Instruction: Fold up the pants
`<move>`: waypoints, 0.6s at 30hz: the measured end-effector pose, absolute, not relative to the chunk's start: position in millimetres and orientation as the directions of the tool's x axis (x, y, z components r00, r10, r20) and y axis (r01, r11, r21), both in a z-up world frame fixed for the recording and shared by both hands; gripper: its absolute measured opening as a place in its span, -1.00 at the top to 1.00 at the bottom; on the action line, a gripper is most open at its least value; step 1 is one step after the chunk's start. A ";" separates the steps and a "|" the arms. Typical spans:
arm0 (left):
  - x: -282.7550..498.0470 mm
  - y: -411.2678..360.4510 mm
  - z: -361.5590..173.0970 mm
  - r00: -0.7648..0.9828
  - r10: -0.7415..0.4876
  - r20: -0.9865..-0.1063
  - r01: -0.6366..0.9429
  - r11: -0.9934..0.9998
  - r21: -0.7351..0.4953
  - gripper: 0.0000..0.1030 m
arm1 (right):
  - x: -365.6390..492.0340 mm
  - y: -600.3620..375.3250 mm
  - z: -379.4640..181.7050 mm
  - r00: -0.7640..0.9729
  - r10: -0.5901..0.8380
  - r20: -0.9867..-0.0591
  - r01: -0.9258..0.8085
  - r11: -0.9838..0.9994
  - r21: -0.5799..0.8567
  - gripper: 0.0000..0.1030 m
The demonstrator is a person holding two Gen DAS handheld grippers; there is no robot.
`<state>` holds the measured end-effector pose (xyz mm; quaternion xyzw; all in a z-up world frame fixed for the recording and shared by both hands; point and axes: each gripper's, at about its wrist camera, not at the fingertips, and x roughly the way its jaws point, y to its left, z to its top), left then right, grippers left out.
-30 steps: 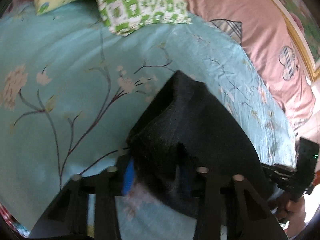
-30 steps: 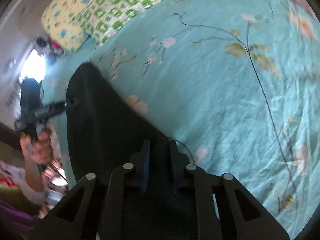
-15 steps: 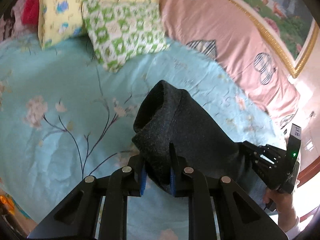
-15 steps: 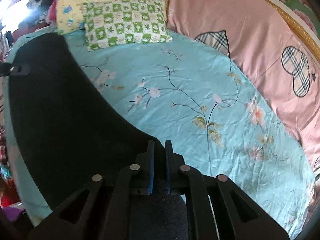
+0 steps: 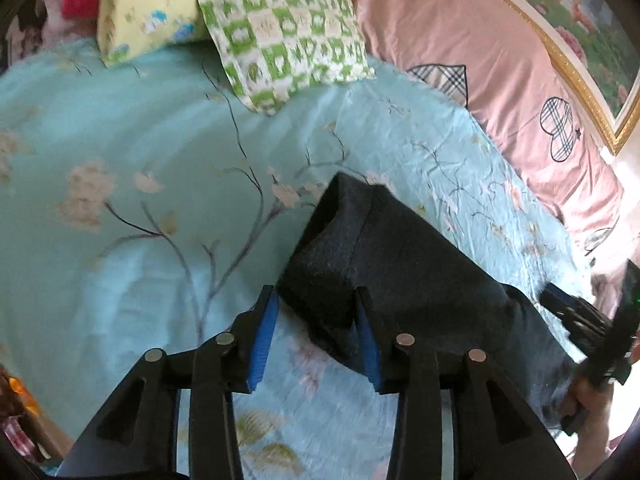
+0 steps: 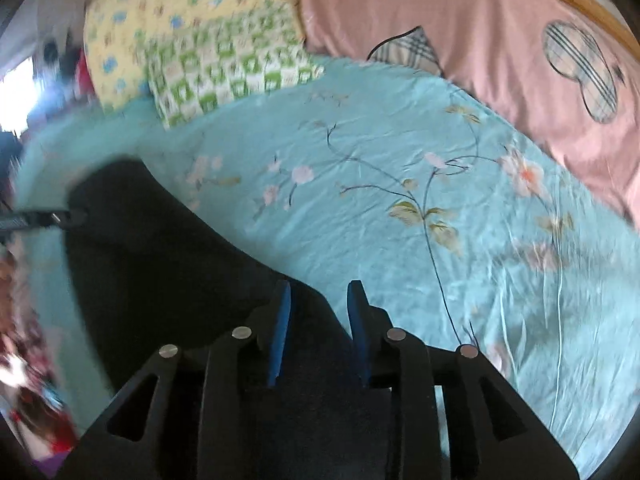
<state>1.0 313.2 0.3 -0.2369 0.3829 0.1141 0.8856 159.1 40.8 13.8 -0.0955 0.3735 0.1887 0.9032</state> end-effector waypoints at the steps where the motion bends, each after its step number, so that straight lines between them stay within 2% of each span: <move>1: -2.0 310.9 6.3 0.685 0.037 -0.728 -0.386 0.866 -0.319 0.22 | 153.8 32.7 18.5 0.649 0.283 -0.706 -0.399 0.917 0.000 0.26; 7: -9.6 284.4 34.7 0.726 0.013 -0.688 -0.318 0.893 -0.318 0.10 | 112.4 -17.9 32.2 0.653 0.356 -0.668 -0.342 0.926 0.159 0.17; 9: -4.0 266.0 39.0 0.729 -0.021 -0.684 -0.267 0.912 -0.313 -0.01 | 92.8 -32.5 31.4 0.657 0.359 -0.663 -0.315 0.930 0.191 0.16; 12: 7.1 236.5 39.9 0.724 -0.068 -0.687 -0.203 0.930 -0.307 -0.01 | 70.3 -53.2 28.6 0.668 0.353 -0.655 -0.268 0.936 0.230 0.06; 18: 29.7 162.1 35.2 0.686 -0.198 -0.700 -0.037 0.952 -0.305 -0.01 | 32.6 -90.5 22.3 0.690 0.348 -0.634 -0.192 0.933 0.303 0.06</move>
